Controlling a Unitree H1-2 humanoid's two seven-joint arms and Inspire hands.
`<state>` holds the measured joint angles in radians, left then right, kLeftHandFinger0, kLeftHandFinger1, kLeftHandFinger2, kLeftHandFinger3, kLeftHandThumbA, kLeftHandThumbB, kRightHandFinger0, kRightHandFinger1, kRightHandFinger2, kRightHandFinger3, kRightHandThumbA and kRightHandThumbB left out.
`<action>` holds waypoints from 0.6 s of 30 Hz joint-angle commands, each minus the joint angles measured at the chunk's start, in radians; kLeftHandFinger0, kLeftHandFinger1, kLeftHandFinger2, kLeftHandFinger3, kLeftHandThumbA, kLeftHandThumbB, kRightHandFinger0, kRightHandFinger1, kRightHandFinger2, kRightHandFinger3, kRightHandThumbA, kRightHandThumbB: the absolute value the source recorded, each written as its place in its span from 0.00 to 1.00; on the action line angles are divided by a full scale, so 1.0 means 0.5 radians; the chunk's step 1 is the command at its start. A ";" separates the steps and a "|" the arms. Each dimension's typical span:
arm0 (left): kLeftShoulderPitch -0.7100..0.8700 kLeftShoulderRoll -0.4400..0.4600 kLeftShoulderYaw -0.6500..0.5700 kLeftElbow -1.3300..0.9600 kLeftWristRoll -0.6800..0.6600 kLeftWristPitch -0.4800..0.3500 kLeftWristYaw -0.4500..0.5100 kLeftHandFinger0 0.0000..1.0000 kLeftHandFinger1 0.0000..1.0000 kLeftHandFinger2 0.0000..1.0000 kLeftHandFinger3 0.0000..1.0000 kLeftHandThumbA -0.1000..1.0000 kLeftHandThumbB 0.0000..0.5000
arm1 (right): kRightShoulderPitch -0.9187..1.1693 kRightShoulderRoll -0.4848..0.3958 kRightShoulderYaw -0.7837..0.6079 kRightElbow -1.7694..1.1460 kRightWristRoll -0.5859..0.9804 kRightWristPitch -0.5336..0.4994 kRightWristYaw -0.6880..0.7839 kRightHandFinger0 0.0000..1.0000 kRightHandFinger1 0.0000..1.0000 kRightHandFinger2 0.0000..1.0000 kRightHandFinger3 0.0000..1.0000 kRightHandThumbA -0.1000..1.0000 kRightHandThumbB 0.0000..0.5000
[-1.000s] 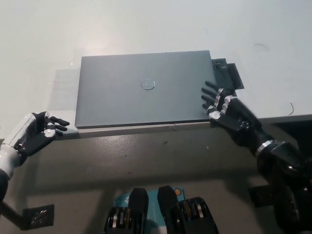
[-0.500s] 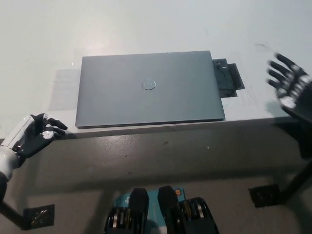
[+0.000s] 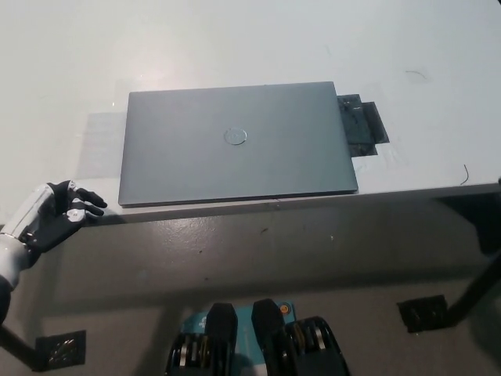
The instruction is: The robot uses its right hand to push down on the lid of a laptop kept in the middle of the desk to close it
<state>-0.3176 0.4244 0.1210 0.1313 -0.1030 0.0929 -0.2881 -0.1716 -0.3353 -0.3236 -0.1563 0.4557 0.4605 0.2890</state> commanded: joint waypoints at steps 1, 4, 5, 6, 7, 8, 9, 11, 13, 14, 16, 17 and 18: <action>-0.037 0.049 0.026 -0.020 -0.024 -0.101 -0.009 0.60 0.54 0.51 0.48 0.09 0.33 | -0.020 -0.015 -0.034 0.001 0.058 -0.101 0.010 1.00 1.00 0.99 1.00 0.20 0.31; -0.032 0.047 0.026 -0.019 -0.028 -0.106 -0.009 0.60 0.54 0.51 0.46 0.09 0.34 | -0.024 -0.024 -0.016 0.046 0.033 -0.138 0.016 1.00 1.00 0.96 1.00 0.20 0.32; -0.032 0.048 0.024 -0.021 -0.019 -0.104 -0.001 0.62 0.56 0.53 0.46 0.10 0.35 | -0.026 -0.025 -0.015 0.049 0.036 -0.139 0.016 1.00 1.00 0.96 1.00 0.20 0.31; -0.032 0.048 0.020 -0.027 -0.008 -0.099 0.007 0.63 0.57 0.54 0.46 0.10 0.34 | -0.029 -0.026 -0.015 0.049 0.037 -0.141 0.015 1.00 1.00 0.96 1.00 0.21 0.33; -0.031 0.045 0.022 -0.030 -0.020 -0.092 0.002 0.63 0.57 0.54 0.46 0.09 0.34 | -0.033 -0.025 -0.019 0.047 0.042 -0.140 0.011 1.00 1.00 0.95 1.00 0.21 0.36; -0.031 0.044 0.025 -0.029 -0.030 -0.088 -0.002 0.64 0.57 0.54 0.46 0.09 0.34 | -0.038 -0.020 -0.026 0.049 0.055 -0.131 0.008 1.00 1.00 0.95 1.00 0.21 0.37; -0.030 0.044 0.025 -0.018 -0.029 -0.125 -0.006 0.64 0.57 0.54 0.46 0.09 0.34 | -0.049 -0.010 -0.040 0.052 0.081 -0.110 -0.003 1.00 1.00 0.93 1.00 0.19 0.35; -0.029 0.048 0.021 -0.022 -0.015 -0.117 0.001 0.61 0.54 0.52 0.46 0.10 0.35 | -0.054 -0.009 -0.045 0.056 0.097 -0.098 -0.003 1.00 1.00 0.94 1.00 0.17 0.34; -0.021 0.047 0.020 -0.043 -0.003 -0.096 0.013 0.62 0.55 0.52 0.46 0.10 0.33 | -0.062 -0.013 -0.039 0.054 0.091 -0.092 -0.006 1.00 1.00 0.94 1.00 0.17 0.33; -0.019 0.049 0.018 -0.042 -0.001 -0.109 0.010 0.62 0.55 0.53 0.46 0.09 0.33 | -0.064 -0.014 -0.035 0.054 0.087 -0.093 -0.006 1.00 1.00 0.94 1.00 0.17 0.30; -0.016 0.041 0.025 -0.038 -0.017 -0.113 0.008 0.62 0.56 0.53 0.46 0.08 0.32 | -0.069 -0.034 -0.012 0.058 0.060 -0.104 0.007 1.00 1.00 0.96 1.00 0.19 0.31; -0.017 0.040 0.025 -0.031 -0.018 -0.114 0.009 0.62 0.56 0.53 0.46 0.08 0.34 | -0.070 -0.036 -0.011 0.059 0.058 -0.103 0.007 1.00 1.00 0.96 1.00 0.19 0.31; -0.019 0.046 0.020 -0.022 -0.003 -0.121 0.012 0.62 0.56 0.53 0.46 0.11 0.34 | -0.075 -0.037 -0.009 0.067 0.055 -0.102 0.007 1.00 1.00 0.96 1.00 0.19 0.33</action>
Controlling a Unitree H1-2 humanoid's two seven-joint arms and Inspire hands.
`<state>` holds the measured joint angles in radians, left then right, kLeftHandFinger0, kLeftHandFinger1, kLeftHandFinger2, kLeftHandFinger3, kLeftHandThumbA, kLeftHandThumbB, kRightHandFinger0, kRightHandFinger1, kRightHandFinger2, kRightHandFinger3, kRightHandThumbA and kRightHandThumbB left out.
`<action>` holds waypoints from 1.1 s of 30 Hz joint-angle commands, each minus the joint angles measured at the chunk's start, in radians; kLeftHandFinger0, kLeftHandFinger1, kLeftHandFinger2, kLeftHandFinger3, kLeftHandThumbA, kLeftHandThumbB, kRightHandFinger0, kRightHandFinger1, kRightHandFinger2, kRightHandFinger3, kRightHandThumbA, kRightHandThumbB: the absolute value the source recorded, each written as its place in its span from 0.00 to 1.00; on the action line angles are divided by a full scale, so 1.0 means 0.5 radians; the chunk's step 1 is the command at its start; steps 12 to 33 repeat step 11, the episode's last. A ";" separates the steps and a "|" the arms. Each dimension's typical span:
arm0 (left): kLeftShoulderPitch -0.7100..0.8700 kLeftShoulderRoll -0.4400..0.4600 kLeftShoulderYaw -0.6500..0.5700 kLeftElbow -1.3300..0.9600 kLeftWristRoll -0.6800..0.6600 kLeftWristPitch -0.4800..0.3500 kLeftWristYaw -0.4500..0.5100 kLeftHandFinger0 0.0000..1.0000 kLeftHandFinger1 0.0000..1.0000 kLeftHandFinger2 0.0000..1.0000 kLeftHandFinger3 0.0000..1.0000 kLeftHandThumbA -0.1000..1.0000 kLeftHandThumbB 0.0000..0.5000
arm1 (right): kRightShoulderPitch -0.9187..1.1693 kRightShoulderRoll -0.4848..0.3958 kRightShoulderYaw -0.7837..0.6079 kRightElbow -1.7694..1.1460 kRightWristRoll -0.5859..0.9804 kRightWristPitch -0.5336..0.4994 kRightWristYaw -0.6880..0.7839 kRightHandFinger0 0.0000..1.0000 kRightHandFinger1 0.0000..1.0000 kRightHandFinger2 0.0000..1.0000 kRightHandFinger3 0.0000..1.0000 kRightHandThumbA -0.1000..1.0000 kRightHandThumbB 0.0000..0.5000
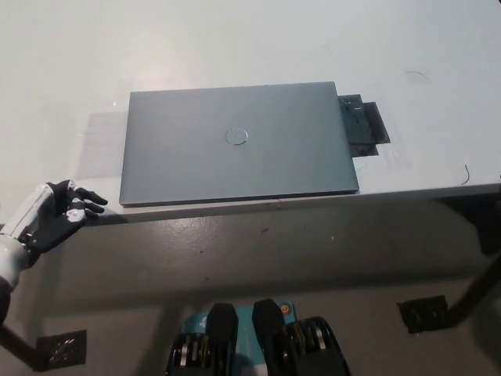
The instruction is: The robot uses its right hand to push down on the lid of a laptop kept in the middle of the desk to close it
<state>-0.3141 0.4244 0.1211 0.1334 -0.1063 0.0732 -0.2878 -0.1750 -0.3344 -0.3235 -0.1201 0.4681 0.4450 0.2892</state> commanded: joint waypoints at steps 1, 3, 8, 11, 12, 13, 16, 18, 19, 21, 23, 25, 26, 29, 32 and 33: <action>-0.016 0.042 0.022 -0.025 -0.006 -0.097 0.005 0.63 0.56 0.53 0.46 0.10 0.33 | -0.065 -0.053 0.000 -0.012 0.019 -0.070 0.014 1.00 1.00 0.97 1.00 0.21 0.33; -0.019 0.040 0.026 -0.011 -0.025 -0.102 -0.005 0.63 0.56 0.53 0.47 0.10 0.34 | -0.063 -0.061 0.012 -0.016 -0.003 -0.087 0.016 1.00 1.00 0.98 1.00 0.22 0.30; -0.014 0.036 0.028 -0.021 -0.024 -0.075 0.007 0.62 0.55 0.53 0.47 0.09 0.34 | -0.070 -0.052 -0.008 -0.019 0.050 -0.056 0.021 1.00 1.00 0.97 1.00 0.20 0.32; -0.007 0.042 0.035 -0.008 -0.041 -0.095 -0.006 0.61 0.55 0.52 0.47 0.09 0.34 | -0.070 -0.045 -0.003 -0.019 0.050 -0.055 0.020 1.00 1.00 0.97 1.00 0.20 0.34; -0.007 0.042 0.035 -0.008 -0.041 -0.095 -0.006 0.61 0.55 0.52 0.47 0.09 0.34 | -0.070 -0.045 -0.003 -0.019 0.050 -0.055 0.020 1.00 1.00 0.97 1.00 0.20 0.34; -0.007 0.042 0.035 -0.008 -0.041 -0.095 -0.006 0.61 0.55 0.52 0.47 0.09 0.34 | -0.070 -0.045 -0.003 -0.019 0.050 -0.055 0.020 1.00 1.00 0.97 1.00 0.20 0.34; -0.007 0.042 0.035 -0.008 -0.041 -0.095 -0.006 0.61 0.55 0.52 0.47 0.09 0.34 | -0.070 -0.045 -0.003 -0.019 0.050 -0.055 0.020 1.00 1.00 0.97 1.00 0.20 0.34; -0.007 0.042 0.035 -0.008 -0.041 -0.095 -0.006 0.61 0.55 0.52 0.47 0.09 0.34 | -0.070 -0.045 -0.003 -0.019 0.050 -0.055 0.020 1.00 1.00 0.97 1.00 0.20 0.34; -0.007 0.042 0.035 -0.008 -0.041 -0.095 -0.006 0.61 0.55 0.52 0.47 0.09 0.34 | -0.070 -0.045 -0.003 -0.019 0.050 -0.055 0.020 1.00 1.00 0.97 1.00 0.20 0.34; -0.007 0.042 0.035 -0.008 -0.041 -0.095 -0.006 0.61 0.55 0.52 0.47 0.09 0.34 | -0.070 -0.045 -0.003 -0.019 0.050 -0.055 0.020 1.00 1.00 0.97 1.00 0.20 0.34; -0.007 0.042 0.035 -0.008 -0.041 -0.095 -0.006 0.61 0.55 0.52 0.47 0.09 0.34 | -0.070 -0.045 -0.003 -0.019 0.050 -0.055 0.020 1.00 1.00 0.97 1.00 0.20 0.34; -0.007 0.042 0.035 -0.008 -0.041 -0.095 -0.006 0.61 0.55 0.52 0.47 0.09 0.34 | -0.070 -0.045 -0.003 -0.019 0.050 -0.055 0.020 1.00 1.00 0.97 1.00 0.20 0.34; -0.007 0.042 0.035 -0.008 -0.041 -0.095 -0.006 0.61 0.55 0.52 0.47 0.09 0.34 | -0.070 -0.045 -0.003 -0.019 0.050 -0.055 0.020 1.00 1.00 0.97 1.00 0.20 0.34; -0.007 0.042 0.035 -0.008 -0.041 -0.095 -0.006 0.61 0.55 0.52 0.47 0.09 0.34 | -0.070 -0.045 -0.003 -0.019 0.050 -0.055 0.020 1.00 1.00 0.97 1.00 0.20 0.34; -0.007 0.042 0.035 -0.008 -0.041 -0.095 -0.006 0.61 0.55 0.52 0.47 0.09 0.34 | -0.070 -0.045 -0.003 -0.019 0.050 -0.055 0.020 1.00 1.00 0.97 1.00 0.20 0.34; -0.007 0.042 0.035 -0.008 -0.041 -0.095 -0.006 0.61 0.55 0.52 0.47 0.09 0.34 | -0.070 -0.045 -0.003 -0.019 0.050 -0.055 0.020 1.00 1.00 0.97 1.00 0.20 0.34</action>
